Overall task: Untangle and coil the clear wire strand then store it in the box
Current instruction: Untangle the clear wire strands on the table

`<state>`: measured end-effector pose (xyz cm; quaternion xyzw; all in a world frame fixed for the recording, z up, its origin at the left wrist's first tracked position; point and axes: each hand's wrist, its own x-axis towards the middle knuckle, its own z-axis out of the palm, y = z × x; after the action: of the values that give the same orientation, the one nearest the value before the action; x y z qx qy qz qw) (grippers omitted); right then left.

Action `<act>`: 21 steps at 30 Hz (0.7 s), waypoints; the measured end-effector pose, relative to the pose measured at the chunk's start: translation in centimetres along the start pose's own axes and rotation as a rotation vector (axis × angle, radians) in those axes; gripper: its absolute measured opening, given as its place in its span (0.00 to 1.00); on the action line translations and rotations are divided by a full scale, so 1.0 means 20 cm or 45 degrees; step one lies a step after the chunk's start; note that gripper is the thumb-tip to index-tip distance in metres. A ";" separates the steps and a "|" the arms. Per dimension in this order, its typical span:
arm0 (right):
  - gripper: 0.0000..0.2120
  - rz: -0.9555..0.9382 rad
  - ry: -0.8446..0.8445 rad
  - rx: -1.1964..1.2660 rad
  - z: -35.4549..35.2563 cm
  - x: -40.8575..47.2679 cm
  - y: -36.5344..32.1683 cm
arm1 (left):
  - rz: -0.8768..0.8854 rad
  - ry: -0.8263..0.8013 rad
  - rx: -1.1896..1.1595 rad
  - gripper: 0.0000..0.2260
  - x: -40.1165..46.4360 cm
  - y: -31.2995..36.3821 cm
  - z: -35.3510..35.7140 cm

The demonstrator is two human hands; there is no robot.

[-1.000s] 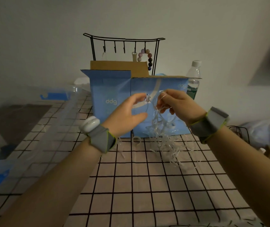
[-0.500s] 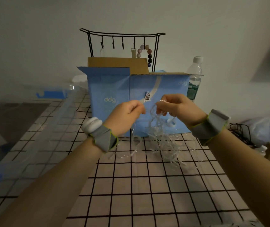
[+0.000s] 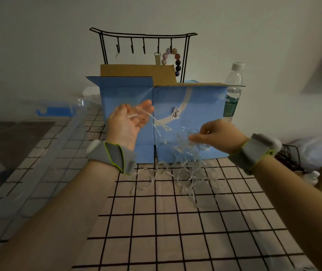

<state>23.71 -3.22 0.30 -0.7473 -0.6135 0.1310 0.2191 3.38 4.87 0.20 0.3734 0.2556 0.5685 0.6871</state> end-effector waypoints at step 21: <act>0.10 -0.180 0.004 -0.173 0.04 0.03 -0.01 | 0.684 -0.056 1.711 0.27 -0.04 -0.15 0.01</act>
<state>23.31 -2.56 -0.26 -0.7154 -0.6719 0.0719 0.1776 5.13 3.81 -2.08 0.7764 0.4354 0.4302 0.1506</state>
